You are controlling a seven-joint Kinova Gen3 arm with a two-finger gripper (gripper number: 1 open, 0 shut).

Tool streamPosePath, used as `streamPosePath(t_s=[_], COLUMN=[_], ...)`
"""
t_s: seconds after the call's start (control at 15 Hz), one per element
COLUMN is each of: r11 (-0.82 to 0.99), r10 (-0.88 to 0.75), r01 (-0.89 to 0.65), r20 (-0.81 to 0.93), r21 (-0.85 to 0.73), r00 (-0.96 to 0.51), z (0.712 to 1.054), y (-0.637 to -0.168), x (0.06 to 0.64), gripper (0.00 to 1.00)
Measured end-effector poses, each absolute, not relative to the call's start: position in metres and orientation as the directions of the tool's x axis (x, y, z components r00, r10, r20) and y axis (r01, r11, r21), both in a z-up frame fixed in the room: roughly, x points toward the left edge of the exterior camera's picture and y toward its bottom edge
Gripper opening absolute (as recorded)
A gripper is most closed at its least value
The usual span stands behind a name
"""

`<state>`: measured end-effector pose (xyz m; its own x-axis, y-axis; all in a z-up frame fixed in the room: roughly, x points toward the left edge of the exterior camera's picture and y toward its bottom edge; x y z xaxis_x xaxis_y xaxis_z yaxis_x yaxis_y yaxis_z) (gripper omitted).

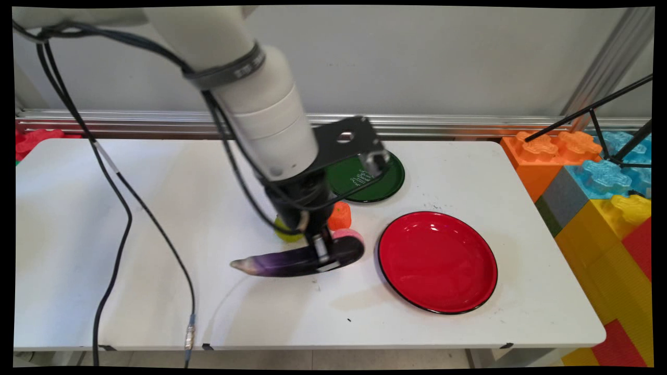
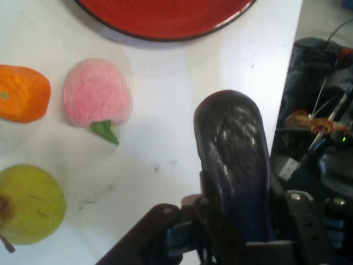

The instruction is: Place the picked object on the table

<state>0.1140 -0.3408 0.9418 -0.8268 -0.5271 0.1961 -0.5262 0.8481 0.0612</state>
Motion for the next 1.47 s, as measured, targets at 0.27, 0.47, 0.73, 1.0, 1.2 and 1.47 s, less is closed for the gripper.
streamPosePath(t_s=[0.27, 0.47, 0.73, 1.0, 1.2, 1.47], r11=[0.869, 0.881, 0.898, 0.909, 0.910, 0.912], r10=[-0.490, -0.468, -0.432, -0.408, -0.403, -0.397], r01=[-0.494, -0.473, -0.438, -0.414, -0.410, -0.405], r20=[0.156, 0.142, 0.131, 0.107, 0.102, 0.104], r21=[0.021, -0.001, -0.026, -0.049, -0.056, -0.072], r00=[-0.857, -0.872, -0.892, -0.907, -0.909, -0.912], z=[0.920, 0.906, 0.885, 0.861, 0.849, 0.830], y=[-0.338, -0.338, -0.338, -0.336, -0.334, -0.334], x=[0.133, 0.141, 0.151, 0.168, 0.175, 0.184], gripper=[0.00, 0.00, 0.00, 0.00, 0.00, 0.00])
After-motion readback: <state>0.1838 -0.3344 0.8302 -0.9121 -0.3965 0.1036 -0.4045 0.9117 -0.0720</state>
